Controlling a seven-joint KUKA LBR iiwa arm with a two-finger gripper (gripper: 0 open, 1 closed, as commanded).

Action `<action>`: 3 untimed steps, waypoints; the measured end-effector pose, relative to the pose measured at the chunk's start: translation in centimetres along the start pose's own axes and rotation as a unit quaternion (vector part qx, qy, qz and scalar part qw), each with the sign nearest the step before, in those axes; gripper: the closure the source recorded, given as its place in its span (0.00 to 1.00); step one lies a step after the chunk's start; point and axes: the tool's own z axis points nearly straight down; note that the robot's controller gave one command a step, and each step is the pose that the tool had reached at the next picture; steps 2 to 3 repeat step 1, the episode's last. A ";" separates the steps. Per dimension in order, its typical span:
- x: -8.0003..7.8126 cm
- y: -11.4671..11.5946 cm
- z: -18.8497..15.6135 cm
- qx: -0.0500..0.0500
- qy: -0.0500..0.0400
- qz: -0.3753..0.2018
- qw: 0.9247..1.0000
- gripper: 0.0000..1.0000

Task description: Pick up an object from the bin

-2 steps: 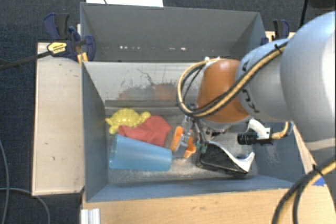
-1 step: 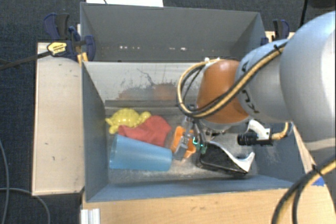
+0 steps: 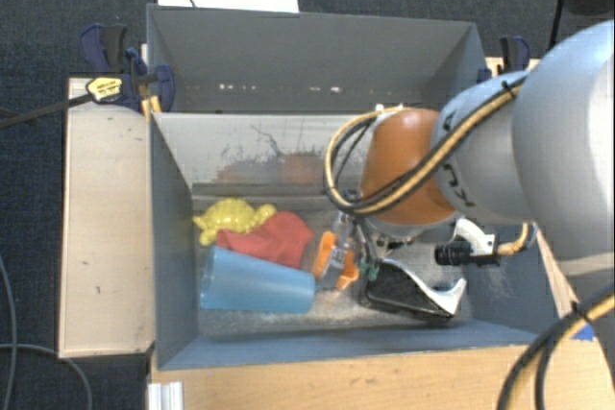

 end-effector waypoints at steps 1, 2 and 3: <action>0.1 0.0 0.1 0.001 0.002 0.000 1.000 0.00; 0.1 0.0 0.1 0.001 0.002 0.000 1.000 0.00; 0.1 0.0 0.1 0.001 0.002 0.000 1.000 0.00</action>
Offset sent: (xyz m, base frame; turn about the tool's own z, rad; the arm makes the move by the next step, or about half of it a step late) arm 0.0000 0.0000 0.0000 0.0000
